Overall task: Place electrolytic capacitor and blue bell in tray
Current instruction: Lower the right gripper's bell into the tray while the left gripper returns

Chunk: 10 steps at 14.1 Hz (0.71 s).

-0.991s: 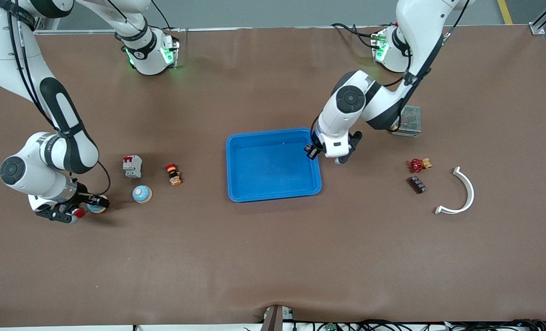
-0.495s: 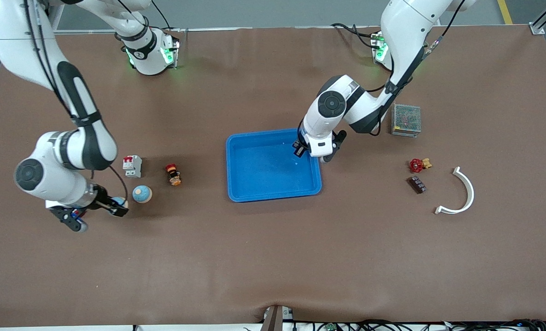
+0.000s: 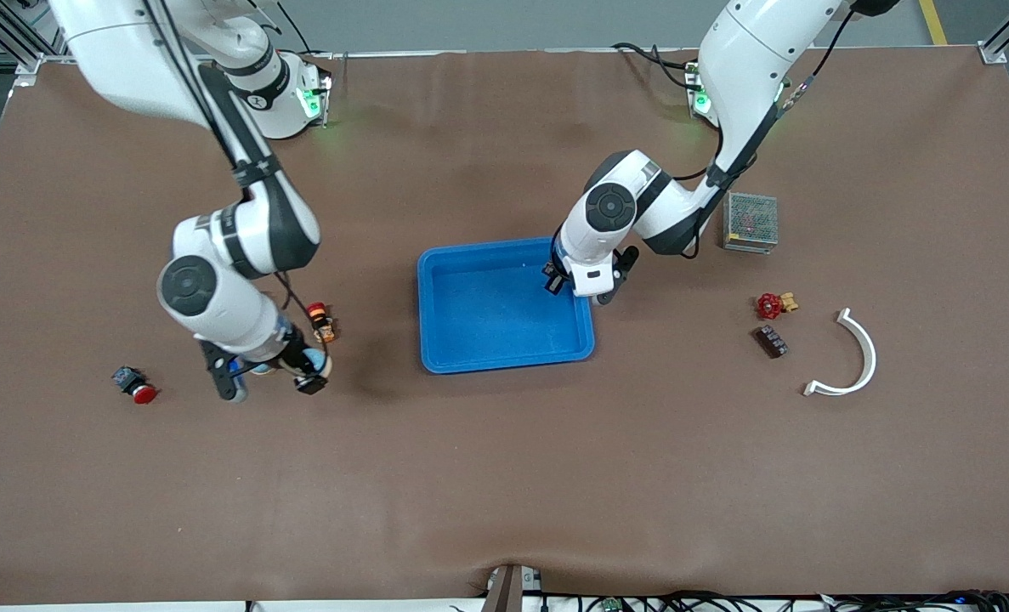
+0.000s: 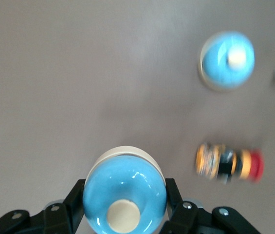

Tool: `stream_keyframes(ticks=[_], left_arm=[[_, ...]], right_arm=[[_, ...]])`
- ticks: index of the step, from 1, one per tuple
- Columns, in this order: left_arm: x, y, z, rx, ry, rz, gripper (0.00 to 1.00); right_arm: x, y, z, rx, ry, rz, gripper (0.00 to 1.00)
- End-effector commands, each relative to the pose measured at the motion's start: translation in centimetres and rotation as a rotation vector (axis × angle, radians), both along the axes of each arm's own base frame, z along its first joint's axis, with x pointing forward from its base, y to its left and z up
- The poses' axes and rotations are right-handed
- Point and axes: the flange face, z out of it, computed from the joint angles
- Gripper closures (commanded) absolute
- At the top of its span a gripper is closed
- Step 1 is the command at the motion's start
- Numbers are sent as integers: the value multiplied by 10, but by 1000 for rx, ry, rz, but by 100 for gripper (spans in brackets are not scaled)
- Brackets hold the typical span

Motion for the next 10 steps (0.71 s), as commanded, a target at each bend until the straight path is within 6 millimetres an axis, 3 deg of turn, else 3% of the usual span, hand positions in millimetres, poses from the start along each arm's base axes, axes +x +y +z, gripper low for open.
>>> stream_keyframes(ticks=[1, 3, 7, 10], left_arm=[[4, -3, 1, 9, -3, 9, 41], [15, -1, 8, 1, -16, 27, 0], [31, 1, 29, 18, -10, 33, 0], [55, 7, 67, 91, 51, 31, 0]], right_arm=[[-18, 39, 10, 6, 9, -148, 100], [-26, 66, 12, 13, 11, -224, 100], [-45, 124, 17, 33, 10, -333, 100], [-57, 159, 7, 33, 19, -388, 100]])
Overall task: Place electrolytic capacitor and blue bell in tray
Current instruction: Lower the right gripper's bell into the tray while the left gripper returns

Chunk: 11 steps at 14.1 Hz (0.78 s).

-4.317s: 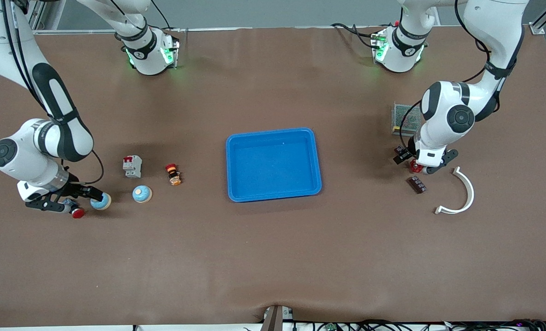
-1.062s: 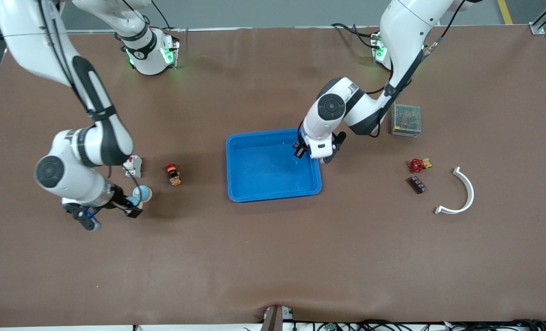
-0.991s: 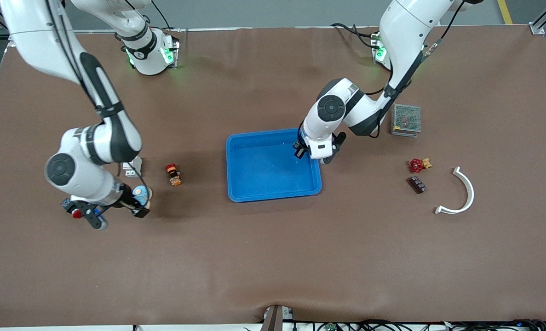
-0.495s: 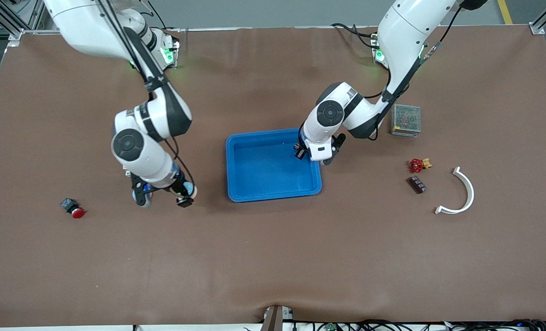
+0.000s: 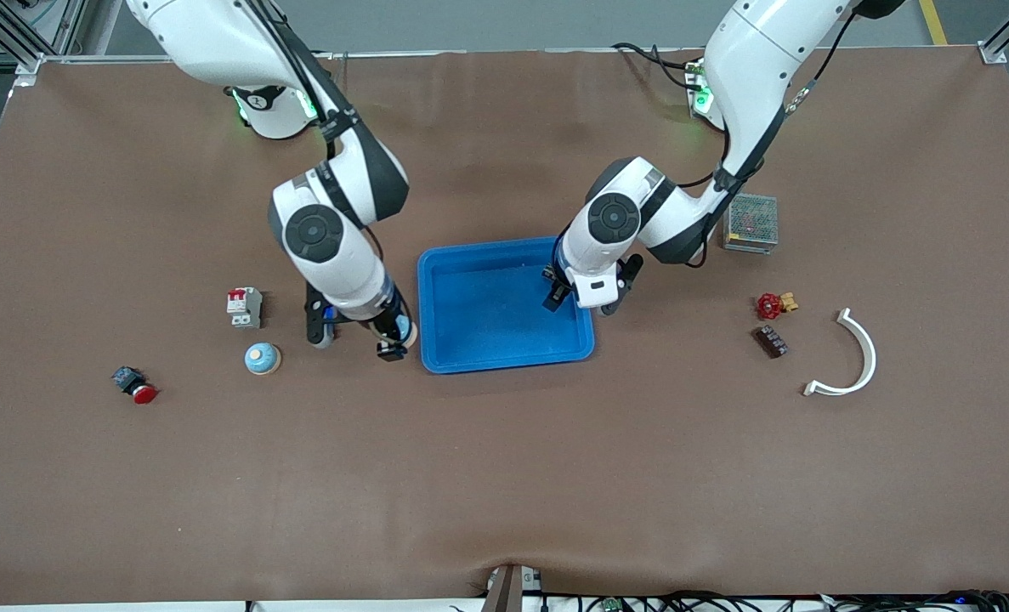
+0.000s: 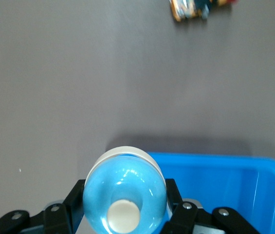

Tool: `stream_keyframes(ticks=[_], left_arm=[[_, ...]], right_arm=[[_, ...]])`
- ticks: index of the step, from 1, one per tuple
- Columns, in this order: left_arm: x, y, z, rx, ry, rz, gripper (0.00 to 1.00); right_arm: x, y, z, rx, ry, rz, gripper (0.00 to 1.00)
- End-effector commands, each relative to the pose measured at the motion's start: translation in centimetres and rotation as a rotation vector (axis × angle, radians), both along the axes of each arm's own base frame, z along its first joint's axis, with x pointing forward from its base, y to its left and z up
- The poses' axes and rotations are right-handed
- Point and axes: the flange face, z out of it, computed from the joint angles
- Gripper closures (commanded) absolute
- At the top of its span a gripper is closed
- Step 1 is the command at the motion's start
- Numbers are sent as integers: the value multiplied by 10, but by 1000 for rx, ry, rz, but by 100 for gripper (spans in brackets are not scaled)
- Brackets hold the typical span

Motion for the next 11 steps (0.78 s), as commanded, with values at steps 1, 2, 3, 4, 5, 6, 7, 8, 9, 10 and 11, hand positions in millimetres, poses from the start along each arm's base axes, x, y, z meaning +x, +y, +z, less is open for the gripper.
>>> stream_keyframes(ticks=[1, 2, 3, 4, 5, 6, 7, 8, 9, 10, 11], left_arm=[[26, 15, 43, 56, 15, 20, 0], [33, 24, 51, 59, 11, 26, 0], [39, 35, 56, 61, 10, 26, 0], [50, 54, 58, 66, 18, 28, 0], [58, 72, 62, 72, 23, 12, 0], [64, 89, 63, 95, 28, -32, 0], [70, 107, 64, 113, 37, -50, 0], [77, 122, 62, 122, 37, -49, 0], [83, 138, 60, 123, 39, -50, 0], [88, 153, 55, 127, 45, -64, 0], [92, 170, 51, 139, 46, -80, 0]], right_arm=[[-10, 33, -16, -10, 13, -37, 100], [-16, 42, -26, -18, 19, -37, 100], [-22, 50, -39, -29, 32, -39, 100], [-26, 57, -50, -33, 39, -31, 100], [-28, 62, -59, -37, 48, -30, 100], [-30, 69, -69, -43, 55, -28, 100], [-32, 74, -78, -49, 60, -28, 100], [-32, 77, -84, -53, 64, -27, 100], [-30, 77, -89, -55, 66, -29, 100], [-27, 78, -94, -55, 66, -31, 100], [-24, 78, -100, -57, 66, -31, 100]])
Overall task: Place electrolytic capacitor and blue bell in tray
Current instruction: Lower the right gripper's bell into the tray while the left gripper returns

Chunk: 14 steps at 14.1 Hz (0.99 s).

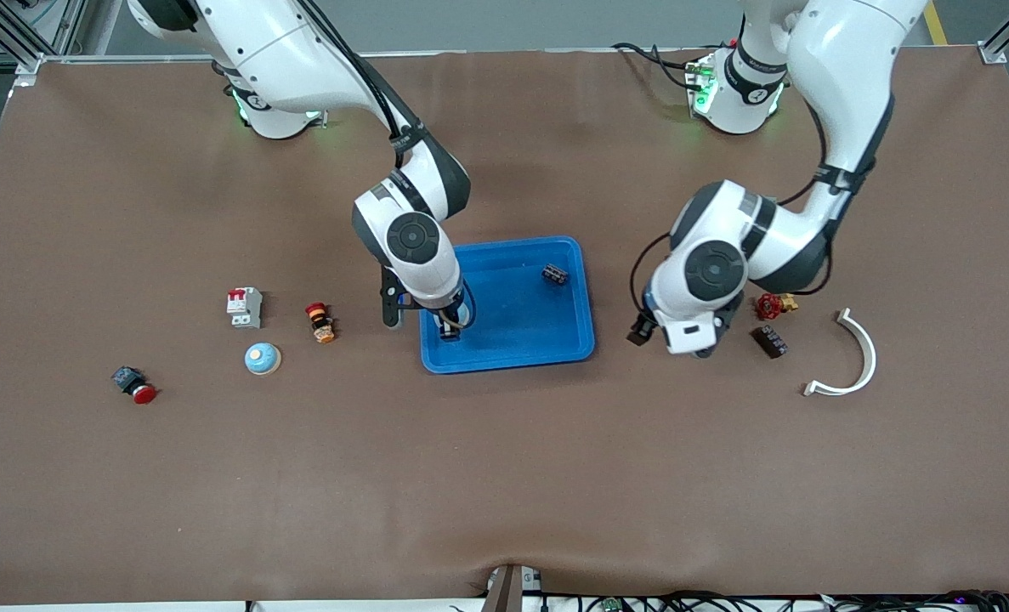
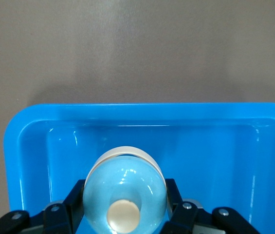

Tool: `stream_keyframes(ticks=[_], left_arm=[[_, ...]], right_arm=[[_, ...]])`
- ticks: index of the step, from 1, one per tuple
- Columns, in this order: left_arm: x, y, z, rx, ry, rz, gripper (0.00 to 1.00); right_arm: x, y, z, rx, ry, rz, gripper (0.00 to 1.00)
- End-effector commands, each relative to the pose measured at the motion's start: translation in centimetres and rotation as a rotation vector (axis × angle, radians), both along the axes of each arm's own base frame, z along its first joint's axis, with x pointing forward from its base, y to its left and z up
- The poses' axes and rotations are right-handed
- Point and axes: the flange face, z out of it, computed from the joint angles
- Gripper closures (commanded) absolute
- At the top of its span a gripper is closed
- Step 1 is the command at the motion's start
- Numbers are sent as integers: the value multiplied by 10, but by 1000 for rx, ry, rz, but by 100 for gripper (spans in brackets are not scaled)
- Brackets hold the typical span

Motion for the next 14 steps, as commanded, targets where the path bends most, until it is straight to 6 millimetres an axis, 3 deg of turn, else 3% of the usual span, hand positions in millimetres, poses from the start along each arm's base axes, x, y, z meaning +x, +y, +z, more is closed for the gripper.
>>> stream_keyframes(ticks=[1, 5, 7, 9, 10, 11, 14], left_arm=[[6, 40, -6, 48, 0, -52, 0], [25, 99, -32, 110, -9, -97, 3], [29, 118, -39, 104, 5, -129, 5], [30, 149, -45, 95, 20, -169, 6], [30, 164, -50, 85, 23, -197, 6], [31, 174, -52, 75, 13, -219, 6], [33, 202, -59, 62, 17, -262, 8]], right_arm=[[15, 7, -10, -9, -21, -14, 100], [29, 3, -36, -22, -33, -11, 100], [30, 3, -40, -24, -32, -11, 100], [29, 4, -42, -24, -32, -10, 100], [30, 4, -41, -24, -34, -6, 40], [28, 7, -40, -24, -37, 2, 0], [41, 12, -15, -5, -58, 26, 0]])
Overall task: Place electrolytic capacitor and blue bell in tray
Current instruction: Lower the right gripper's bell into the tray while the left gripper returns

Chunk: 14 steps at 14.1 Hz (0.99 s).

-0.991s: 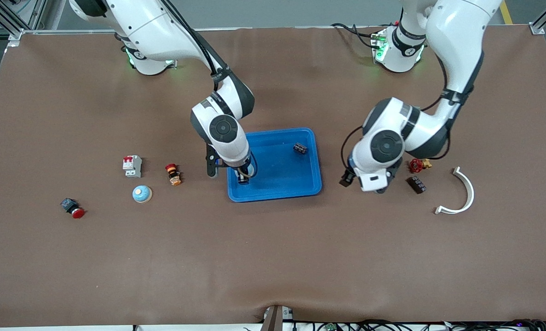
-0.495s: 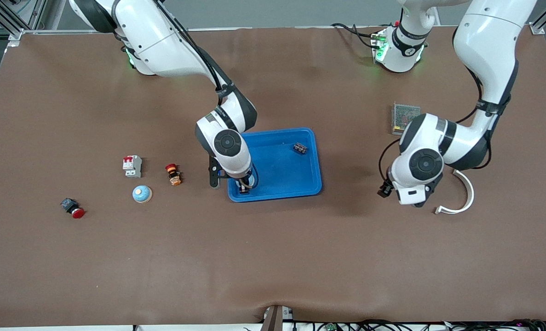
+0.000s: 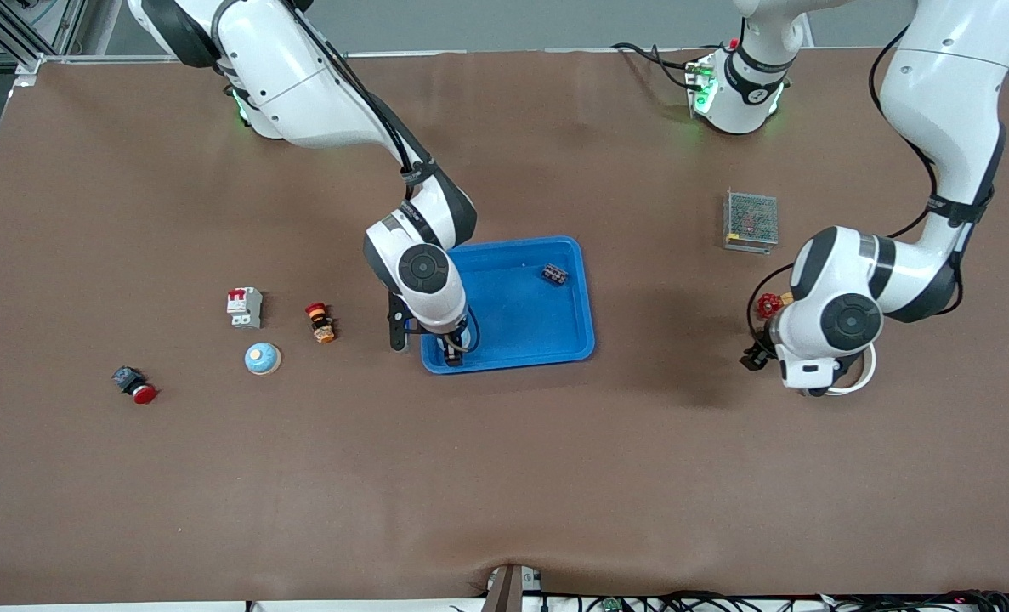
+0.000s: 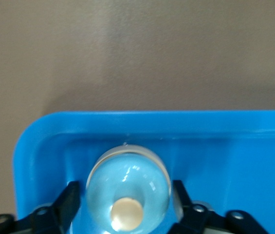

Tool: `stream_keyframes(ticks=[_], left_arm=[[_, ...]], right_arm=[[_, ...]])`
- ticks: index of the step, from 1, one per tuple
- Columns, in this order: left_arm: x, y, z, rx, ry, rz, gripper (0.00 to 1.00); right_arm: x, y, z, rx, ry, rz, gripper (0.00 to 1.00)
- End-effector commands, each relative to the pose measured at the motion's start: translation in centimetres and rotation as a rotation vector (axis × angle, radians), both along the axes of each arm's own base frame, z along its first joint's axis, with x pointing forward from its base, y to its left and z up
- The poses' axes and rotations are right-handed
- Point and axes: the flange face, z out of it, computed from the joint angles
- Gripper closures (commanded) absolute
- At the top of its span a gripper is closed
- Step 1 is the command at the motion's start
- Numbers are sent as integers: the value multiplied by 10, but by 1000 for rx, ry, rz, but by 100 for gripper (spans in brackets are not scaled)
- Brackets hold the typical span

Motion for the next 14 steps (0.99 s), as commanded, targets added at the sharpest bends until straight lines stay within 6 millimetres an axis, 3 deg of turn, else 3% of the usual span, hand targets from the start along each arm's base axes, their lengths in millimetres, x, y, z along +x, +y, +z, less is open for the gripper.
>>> stream_keyframes(ticks=[1, 3, 7, 12, 14], left_arm=[[-2, 14, -8, -13, -10, -56, 10], [-2, 30, -17, -28, -15, -60, 14], [-2, 30, -29, -42, -13, -71, 22], [-2, 28, -40, -57, -17, -71, 50], [-2, 28, -43, -59, -14, -70, 59]], right_arm=[[14, 7, 24, -8, 6, 51, 0], [22, 9, 48, -26, 49, 85, 0], [40, -17, 73, -25, 76, 192, 0], [70, -103, 112, -24, 143, 604, 0], [84, -156, 128, -12, 133, 688, 0]])
